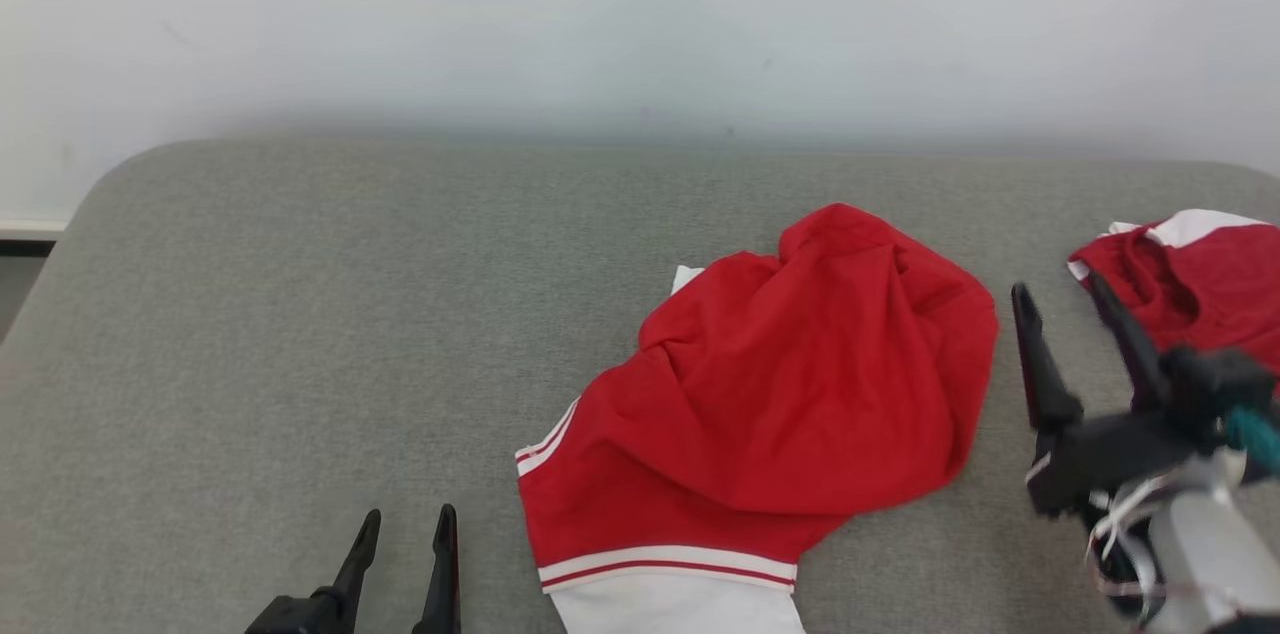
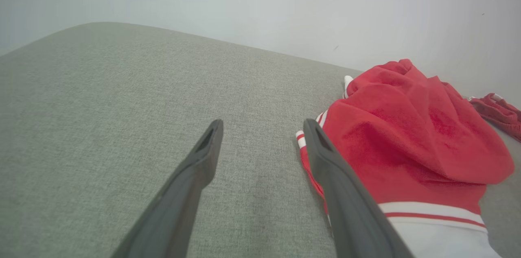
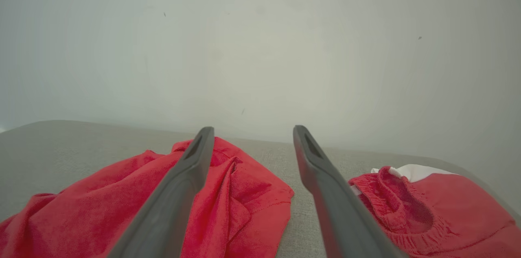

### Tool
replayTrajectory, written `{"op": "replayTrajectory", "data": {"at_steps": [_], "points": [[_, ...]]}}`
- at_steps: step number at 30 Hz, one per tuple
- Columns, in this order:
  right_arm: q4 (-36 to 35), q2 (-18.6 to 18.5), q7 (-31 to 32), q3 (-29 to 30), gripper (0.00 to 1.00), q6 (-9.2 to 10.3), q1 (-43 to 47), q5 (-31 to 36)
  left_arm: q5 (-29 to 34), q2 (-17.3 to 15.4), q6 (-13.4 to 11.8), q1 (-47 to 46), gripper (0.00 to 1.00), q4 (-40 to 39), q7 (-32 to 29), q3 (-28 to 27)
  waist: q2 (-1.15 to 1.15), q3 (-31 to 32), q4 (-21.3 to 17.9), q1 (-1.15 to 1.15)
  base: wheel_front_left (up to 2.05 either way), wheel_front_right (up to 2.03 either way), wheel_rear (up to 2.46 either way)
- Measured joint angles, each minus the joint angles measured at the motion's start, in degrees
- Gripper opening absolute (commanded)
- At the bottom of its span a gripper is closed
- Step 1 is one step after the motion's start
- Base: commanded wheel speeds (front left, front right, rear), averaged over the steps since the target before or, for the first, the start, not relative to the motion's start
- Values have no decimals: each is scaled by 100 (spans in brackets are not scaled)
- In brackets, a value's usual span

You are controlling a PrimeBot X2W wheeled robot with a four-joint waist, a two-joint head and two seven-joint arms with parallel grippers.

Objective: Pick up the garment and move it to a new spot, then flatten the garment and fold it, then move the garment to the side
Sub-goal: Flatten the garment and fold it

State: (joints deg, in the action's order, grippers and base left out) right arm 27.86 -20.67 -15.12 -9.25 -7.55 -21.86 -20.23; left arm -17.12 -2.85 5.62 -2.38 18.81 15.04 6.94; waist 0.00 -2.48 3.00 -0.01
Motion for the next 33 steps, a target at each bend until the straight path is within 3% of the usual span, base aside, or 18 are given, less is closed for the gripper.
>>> {"op": "replayTrajectory", "data": {"at_steps": [7,13,33], "points": [[-1262,837,-1,847,100,0,1383,533,49,0,42,-180,100,125,0,4,0,-3,-254,0,0,0,0],[-1534,1359,0,1092,100,0,1998,681,159,1,89,-525,100,511,0,-33,0,-66,-435,0,0,0,0],[-1356,1616,0,1066,100,0,1960,859,205,-164,153,-1923,100,3071,-76,94,0,-445,-1172,1,0,0,0]]}}
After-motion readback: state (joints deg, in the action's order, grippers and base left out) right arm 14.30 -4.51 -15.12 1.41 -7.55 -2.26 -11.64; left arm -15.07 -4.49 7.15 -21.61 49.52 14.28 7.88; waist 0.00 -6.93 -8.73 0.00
